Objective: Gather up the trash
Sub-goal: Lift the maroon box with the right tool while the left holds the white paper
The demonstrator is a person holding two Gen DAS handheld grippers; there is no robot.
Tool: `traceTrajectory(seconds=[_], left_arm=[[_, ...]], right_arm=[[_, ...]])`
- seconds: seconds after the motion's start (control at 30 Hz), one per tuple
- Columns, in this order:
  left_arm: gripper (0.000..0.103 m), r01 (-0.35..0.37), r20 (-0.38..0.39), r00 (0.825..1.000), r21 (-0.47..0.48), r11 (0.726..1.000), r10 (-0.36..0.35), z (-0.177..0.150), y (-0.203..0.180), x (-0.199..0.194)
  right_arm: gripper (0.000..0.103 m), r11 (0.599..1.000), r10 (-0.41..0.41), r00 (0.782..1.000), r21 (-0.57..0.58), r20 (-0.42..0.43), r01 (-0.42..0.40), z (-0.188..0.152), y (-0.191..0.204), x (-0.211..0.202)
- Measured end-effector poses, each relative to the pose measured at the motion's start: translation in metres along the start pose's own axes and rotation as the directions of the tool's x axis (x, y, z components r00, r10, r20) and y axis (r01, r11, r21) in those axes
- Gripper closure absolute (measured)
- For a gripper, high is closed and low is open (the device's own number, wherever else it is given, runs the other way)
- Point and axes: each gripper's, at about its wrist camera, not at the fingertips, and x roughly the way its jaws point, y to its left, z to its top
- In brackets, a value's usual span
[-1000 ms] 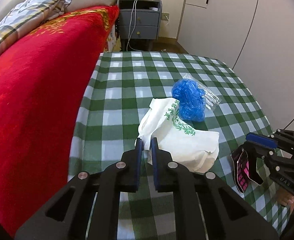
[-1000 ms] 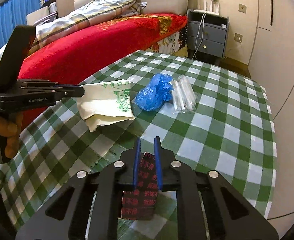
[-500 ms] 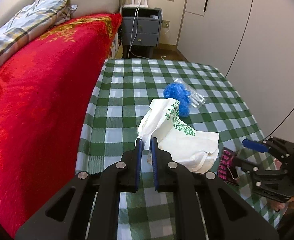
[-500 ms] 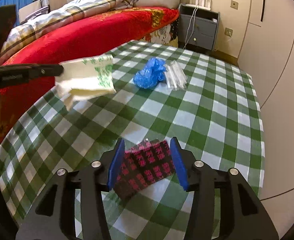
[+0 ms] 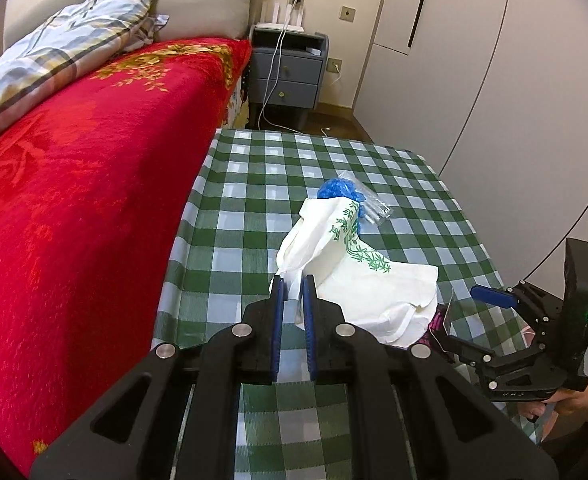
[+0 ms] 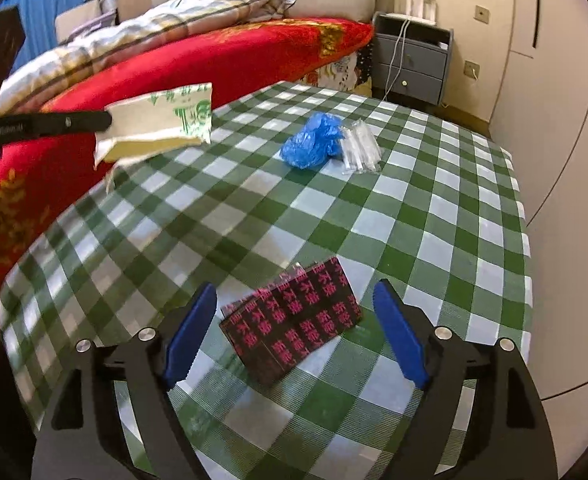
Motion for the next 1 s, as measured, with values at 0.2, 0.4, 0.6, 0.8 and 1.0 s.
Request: traceTrajectory(seconds=[0.2,0.4,0.6,0.8,1.0], left_arm=[[0.093,0.000,-0.006,1.000,0.000,1.000,0.000,-0.002,-0.002,0.001],[0.093,-0.002,-0.007,1.000,0.000,1.000,0.002,-0.002,-0.003,0.000],[0.093,-0.002,-0.002,1.000,-0.016,1.000,0.002,-0.004,-0.002,-0.002],[0.093,-0.003,0.001,1.000,-0.016,1.000,0.003,-0.007,-0.002,-0.005],[0.093,-0.006,0.006,1.000,-0.018,1.000,0.006,-0.011,-0.003,-0.012]], right_arm=[[0.022,0.999,0.003,0.999,-0.049,-0.039,-0.005,-0.005,0.003,0.012],[0.022,0.998,0.002,0.998,-0.059,-0.067,-0.006,-0.007,0.002,0.021],[0.045,0.998,0.002,0.996,-0.069,-0.084,-0.008,-0.012,0.003,0.024],[0.075,1.000,0.009,0.999,-0.026,-0.053,-0.010,-0.009,-0.003,0.012],[0.091,1.000,0.010,1.000,0.024,-0.029,-0.009,-0.011,-0.006,0.000]])
